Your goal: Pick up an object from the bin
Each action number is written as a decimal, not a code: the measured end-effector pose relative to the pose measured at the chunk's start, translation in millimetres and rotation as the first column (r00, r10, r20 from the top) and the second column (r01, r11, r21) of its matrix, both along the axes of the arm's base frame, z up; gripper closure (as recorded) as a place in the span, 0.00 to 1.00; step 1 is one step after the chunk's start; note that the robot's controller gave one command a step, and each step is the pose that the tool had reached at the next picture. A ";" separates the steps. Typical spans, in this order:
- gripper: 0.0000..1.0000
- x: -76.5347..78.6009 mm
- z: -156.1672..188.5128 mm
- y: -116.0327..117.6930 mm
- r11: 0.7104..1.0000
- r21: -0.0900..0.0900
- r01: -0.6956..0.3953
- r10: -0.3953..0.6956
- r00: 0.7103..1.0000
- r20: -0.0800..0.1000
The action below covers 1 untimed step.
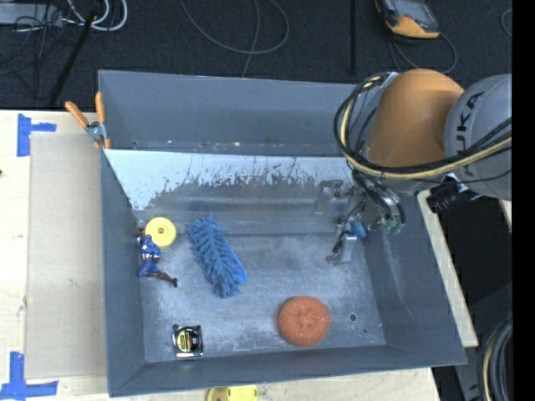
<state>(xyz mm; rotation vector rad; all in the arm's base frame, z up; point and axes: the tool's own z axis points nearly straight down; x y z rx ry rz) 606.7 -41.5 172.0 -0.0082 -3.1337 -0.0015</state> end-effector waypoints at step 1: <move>0.00 1.5 4.9 0.0 1.000 -0.001 -0.001 0.001 1.000 0.008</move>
Offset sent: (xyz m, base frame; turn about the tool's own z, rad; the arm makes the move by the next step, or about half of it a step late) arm -0.0629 0.0620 -0.0862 -0.2101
